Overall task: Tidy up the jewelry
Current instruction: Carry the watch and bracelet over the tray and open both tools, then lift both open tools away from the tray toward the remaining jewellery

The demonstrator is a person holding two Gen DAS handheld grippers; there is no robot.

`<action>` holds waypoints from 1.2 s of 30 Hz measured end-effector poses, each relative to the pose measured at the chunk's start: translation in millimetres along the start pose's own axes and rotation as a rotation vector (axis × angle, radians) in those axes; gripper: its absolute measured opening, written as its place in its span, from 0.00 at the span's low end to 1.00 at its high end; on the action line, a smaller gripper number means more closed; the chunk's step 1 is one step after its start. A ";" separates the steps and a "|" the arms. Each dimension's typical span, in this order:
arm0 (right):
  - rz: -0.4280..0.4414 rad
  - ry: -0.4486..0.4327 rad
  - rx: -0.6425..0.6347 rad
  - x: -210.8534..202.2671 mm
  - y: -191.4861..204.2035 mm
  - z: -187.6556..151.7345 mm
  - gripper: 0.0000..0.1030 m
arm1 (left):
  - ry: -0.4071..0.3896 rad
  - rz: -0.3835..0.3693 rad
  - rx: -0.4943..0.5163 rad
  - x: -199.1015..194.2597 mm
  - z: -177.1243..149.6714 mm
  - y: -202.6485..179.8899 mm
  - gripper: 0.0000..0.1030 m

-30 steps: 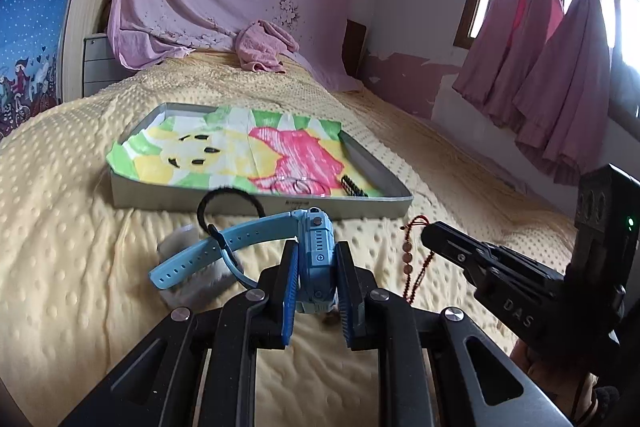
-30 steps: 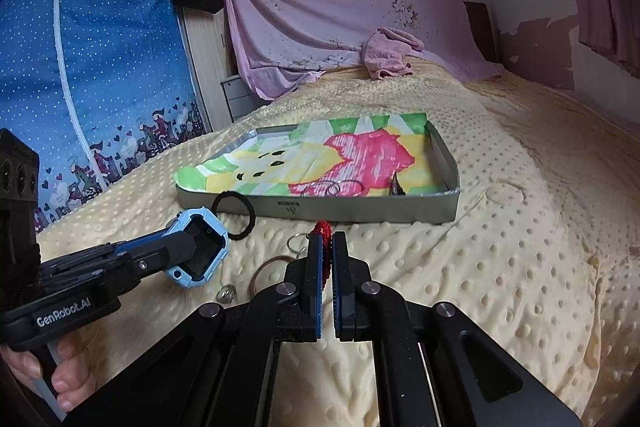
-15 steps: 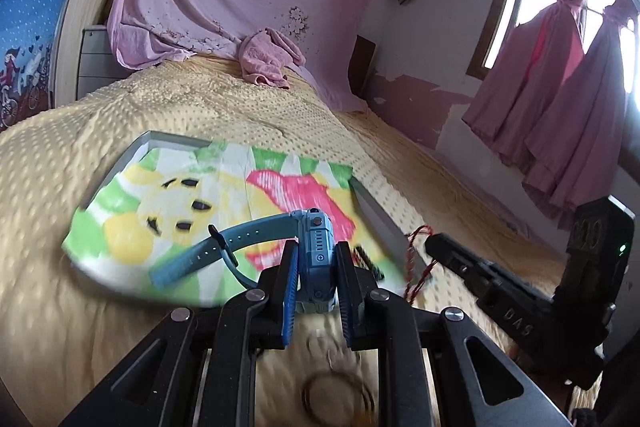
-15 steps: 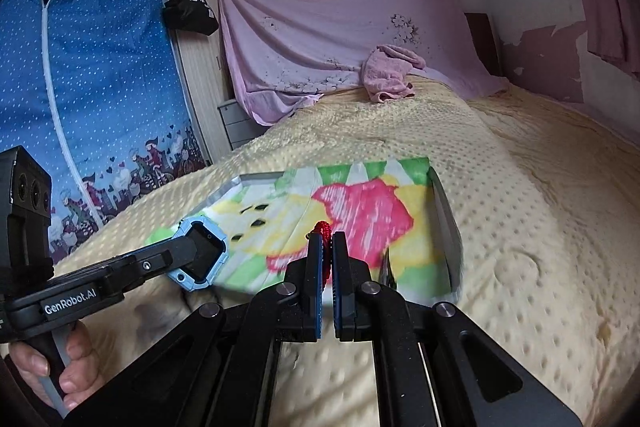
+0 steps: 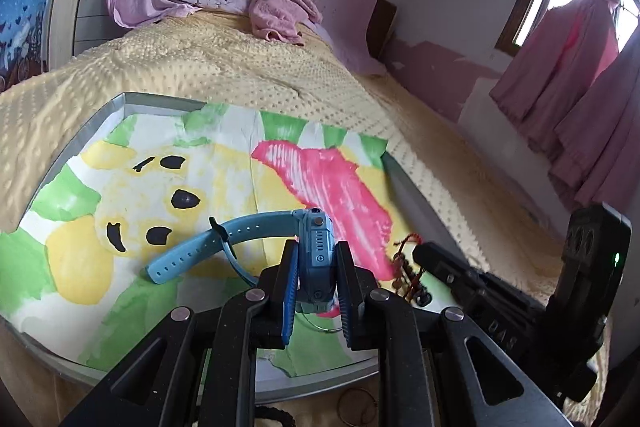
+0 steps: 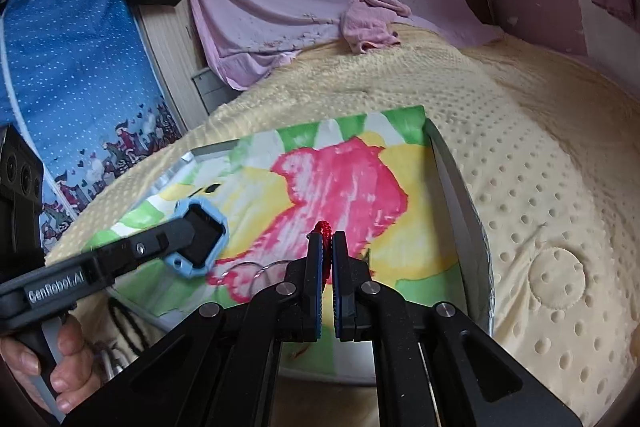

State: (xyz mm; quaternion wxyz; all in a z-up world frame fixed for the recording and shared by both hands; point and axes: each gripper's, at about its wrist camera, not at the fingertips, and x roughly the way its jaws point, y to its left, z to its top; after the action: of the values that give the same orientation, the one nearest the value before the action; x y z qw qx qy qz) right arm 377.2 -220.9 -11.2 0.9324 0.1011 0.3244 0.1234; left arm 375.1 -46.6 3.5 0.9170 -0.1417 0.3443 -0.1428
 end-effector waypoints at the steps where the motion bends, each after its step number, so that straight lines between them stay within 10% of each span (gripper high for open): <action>1: -0.003 0.003 0.003 3.5 -1.6 1.4 0.04 | 0.001 0.012 0.011 0.5 -0.2 -1.5 0.16; 13: -0.029 0.056 -0.005 10.4 -7.2 -3.1 0.07 | 0.044 0.014 -0.070 1.9 -2.8 9.9 0.28; 18: -0.058 -0.008 -0.024 -13.8 -7.3 -5.7 0.37 | -0.057 0.062 -0.097 -20.3 -3.0 10.8 0.72; 28: -0.082 -0.160 -0.005 -86.4 -4.0 -14.4 0.63 | -0.248 0.222 0.058 -86.5 -17.6 -11.2 0.99; 36: -0.085 -0.273 -0.025 -138.2 17.5 -31.7 0.91 | -0.322 0.275 0.105 -137.3 -43.3 -11.3 1.00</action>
State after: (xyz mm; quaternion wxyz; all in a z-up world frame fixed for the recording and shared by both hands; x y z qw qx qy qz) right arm 249.5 -241.7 49.3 0.9734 0.0913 0.1971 0.0729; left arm 245.0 -14.7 57.4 0.9772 -0.0664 0.2016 -0.0099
